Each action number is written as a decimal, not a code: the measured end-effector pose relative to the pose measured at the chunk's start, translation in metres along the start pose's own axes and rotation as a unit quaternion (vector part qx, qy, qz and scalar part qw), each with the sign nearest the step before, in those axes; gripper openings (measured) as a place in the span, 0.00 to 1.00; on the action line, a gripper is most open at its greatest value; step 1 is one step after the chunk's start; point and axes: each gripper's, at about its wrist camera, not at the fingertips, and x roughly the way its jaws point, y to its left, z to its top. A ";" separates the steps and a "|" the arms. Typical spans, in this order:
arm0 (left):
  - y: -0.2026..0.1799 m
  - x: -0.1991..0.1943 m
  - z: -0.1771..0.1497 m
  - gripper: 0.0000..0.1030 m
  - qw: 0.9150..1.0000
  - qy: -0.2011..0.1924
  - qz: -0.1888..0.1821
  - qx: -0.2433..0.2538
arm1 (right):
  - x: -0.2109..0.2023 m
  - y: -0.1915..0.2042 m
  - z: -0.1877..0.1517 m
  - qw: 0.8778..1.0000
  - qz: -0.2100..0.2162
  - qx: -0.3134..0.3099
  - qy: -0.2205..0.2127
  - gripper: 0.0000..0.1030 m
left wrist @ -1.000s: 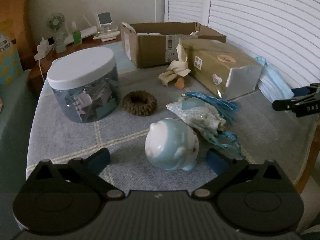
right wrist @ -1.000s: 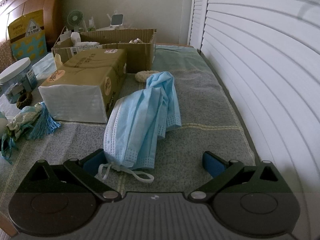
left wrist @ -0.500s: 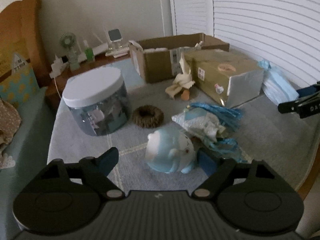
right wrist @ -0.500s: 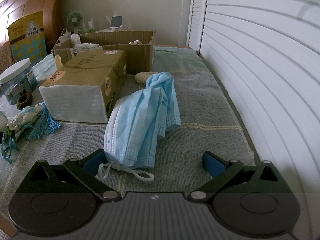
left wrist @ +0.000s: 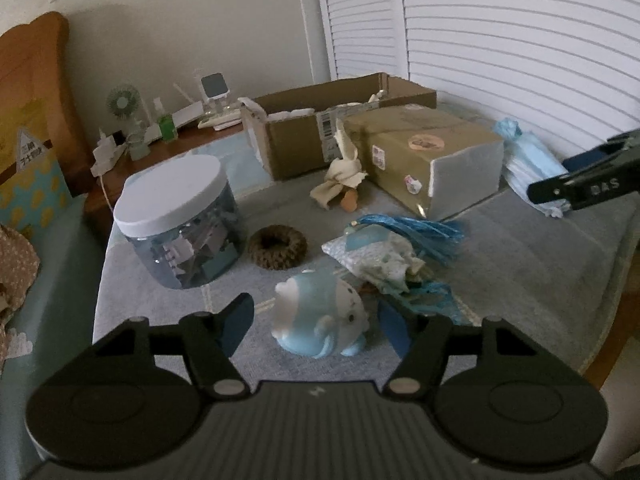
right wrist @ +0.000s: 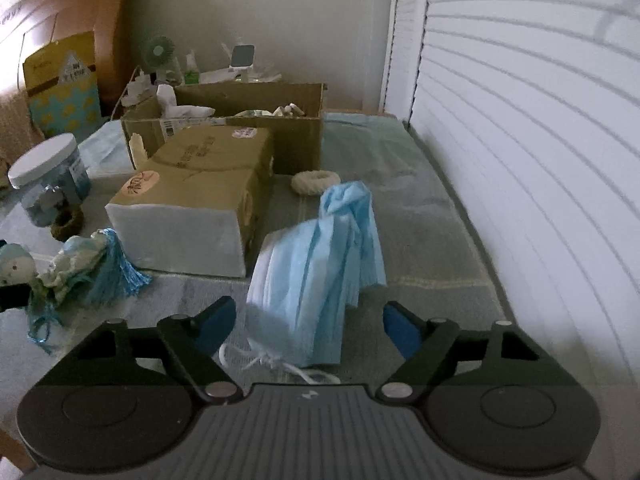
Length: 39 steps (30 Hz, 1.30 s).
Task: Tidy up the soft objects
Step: 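Grasp the blue face mask with the right tool and lift it, then drop the blue mask into the cardboard box with the right tool while the left tool carries the piggy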
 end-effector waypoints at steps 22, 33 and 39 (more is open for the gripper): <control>0.018 0.001 0.013 0.46 0.997 0.031 -0.074 0.008 | -0.012 0.021 0.016 0.997 -0.022 -0.072 0.012 0.34; 0.031 -0.023 0.035 0.46 0.995 0.015 -0.103 0.002 | -0.035 0.010 0.039 0.999 0.012 -0.051 -0.003 0.33; 0.035 -0.030 0.042 0.46 0.994 -0.004 -0.110 -0.005 | -0.042 0.013 0.076 0.997 0.025 -0.065 -0.037 0.33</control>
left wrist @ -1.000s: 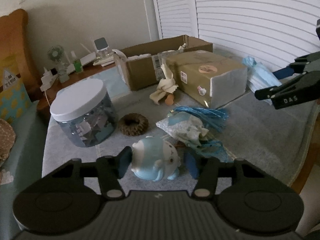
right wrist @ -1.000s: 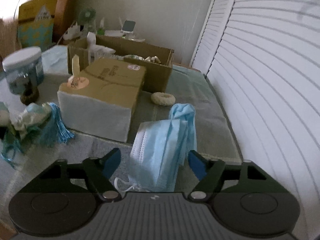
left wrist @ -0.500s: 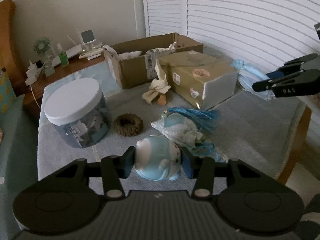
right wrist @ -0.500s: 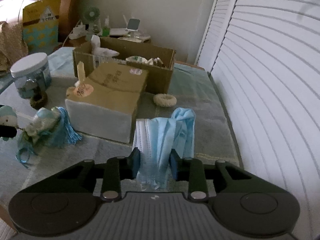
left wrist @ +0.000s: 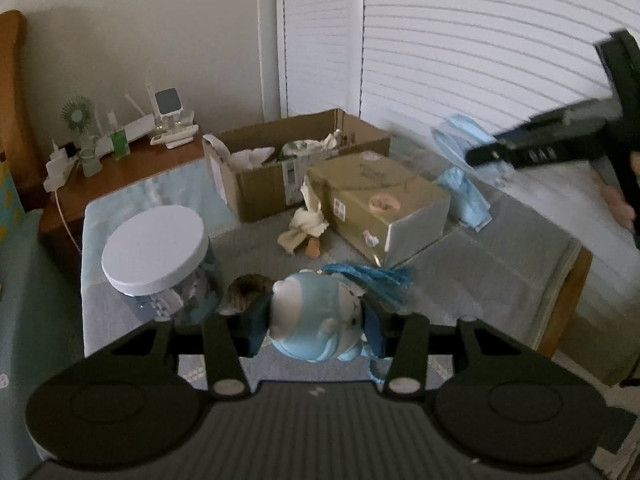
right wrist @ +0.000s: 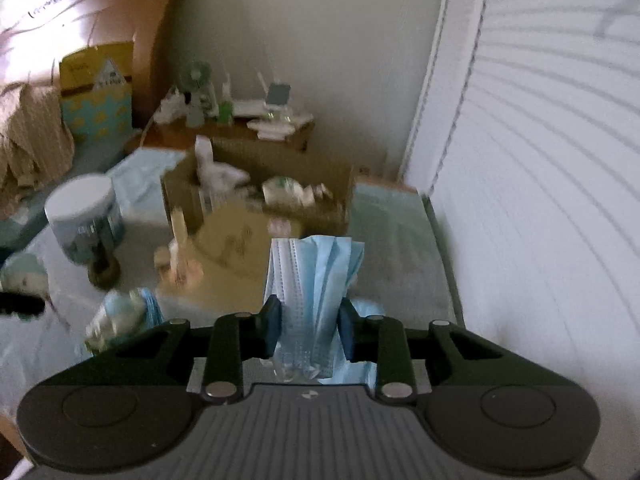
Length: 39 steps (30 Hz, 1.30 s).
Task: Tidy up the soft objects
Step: 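Drop the blue mask into the cardboard box with the right tool while the left tool carries the piggy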
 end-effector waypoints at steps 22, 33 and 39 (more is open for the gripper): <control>0.024 0.006 0.006 0.46 0.998 -0.004 0.041 -0.050 | 0.146 0.029 0.143 0.992 0.115 -0.052 -0.015 0.60; 0.028 0.012 0.023 0.46 0.999 -0.001 0.026 -0.044 | 0.121 0.012 0.099 0.994 0.112 -0.012 -0.002 1.00; 0.027 0.016 0.047 0.46 0.999 -0.003 0.004 -0.034 | 0.086 0.006 0.071 0.994 0.106 0.018 0.008 1.00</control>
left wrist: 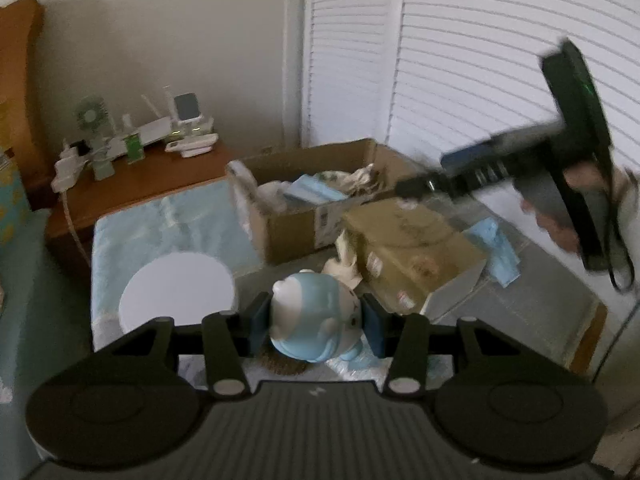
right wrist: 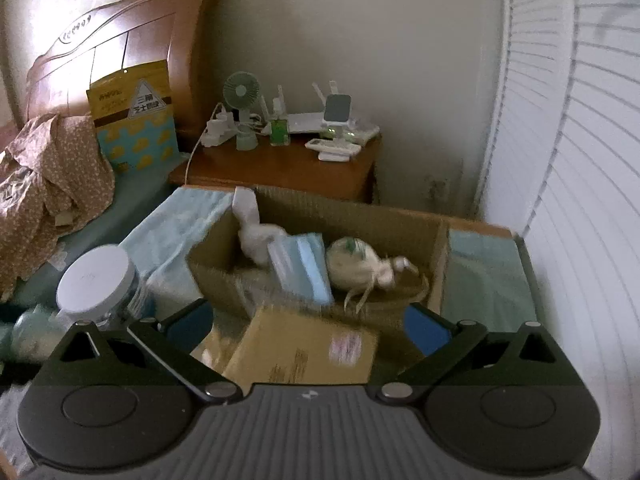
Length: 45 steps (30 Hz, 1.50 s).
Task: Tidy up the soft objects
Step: 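Drop the blue mask into the cardboard box with the right tool while the left tool carries the piggy, then release the piggy into the box with the left tool while the right tool returns toward the second mask, then reach the left tool to the white tasseled pouch while the right tool approaches the blue mask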
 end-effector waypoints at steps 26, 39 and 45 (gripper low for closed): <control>0.010 0.105 0.129 0.51 1.000 -0.008 -0.003 0.020 | -0.075 0.001 -0.074 0.997 -0.073 0.026 -0.016 1.00; 0.005 0.078 0.106 0.97 0.999 -0.023 0.022 0.002 | -0.081 0.001 -0.081 0.997 -0.076 0.030 -0.016 1.00; -0.014 0.048 0.080 0.99 0.999 -0.032 0.038 0.009 | -0.083 0.002 -0.088 0.996 -0.081 0.030 -0.010 1.00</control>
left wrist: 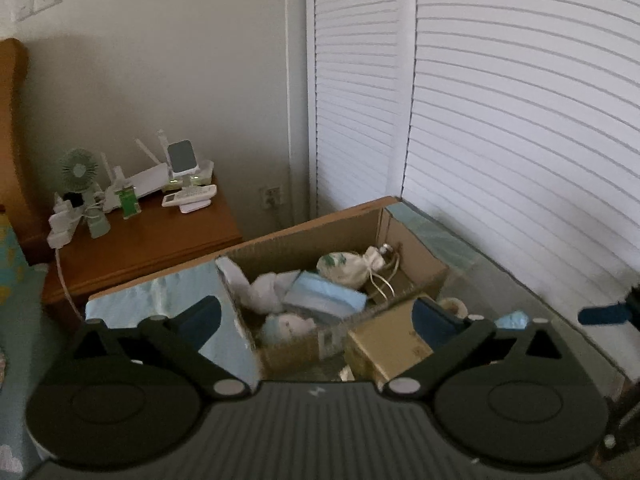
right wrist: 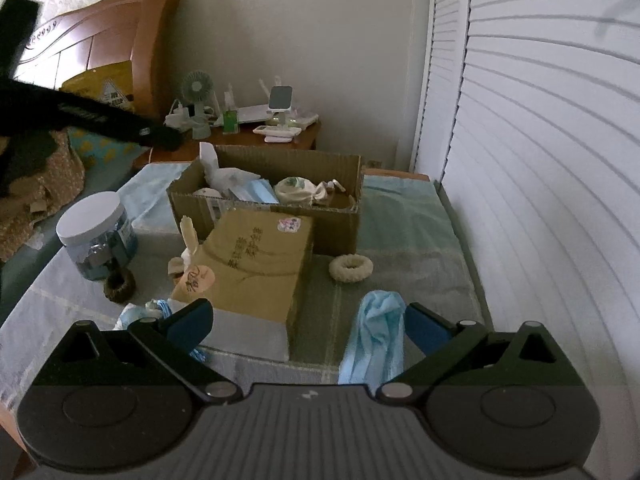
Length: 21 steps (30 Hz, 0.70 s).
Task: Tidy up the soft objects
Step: 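Reach the left tool to the white tasseled pouch while the right tool approaches the blue mask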
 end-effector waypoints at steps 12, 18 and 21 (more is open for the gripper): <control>-0.024 -0.029 -0.073 0.99 0.998 0.024 0.035 -0.037 | 0.018 -0.009 -0.027 0.999 -0.029 0.006 0.035 1.00; -0.033 -0.020 -0.103 0.99 0.995 0.059 0.045 -0.059 | 0.045 -0.019 -0.050 0.995 -0.051 0.014 0.083 1.00; -0.040 -0.014 -0.116 0.99 0.994 0.075 0.052 -0.057 | 0.052 -0.021 -0.057 0.994 -0.046 0.019 0.095 1.00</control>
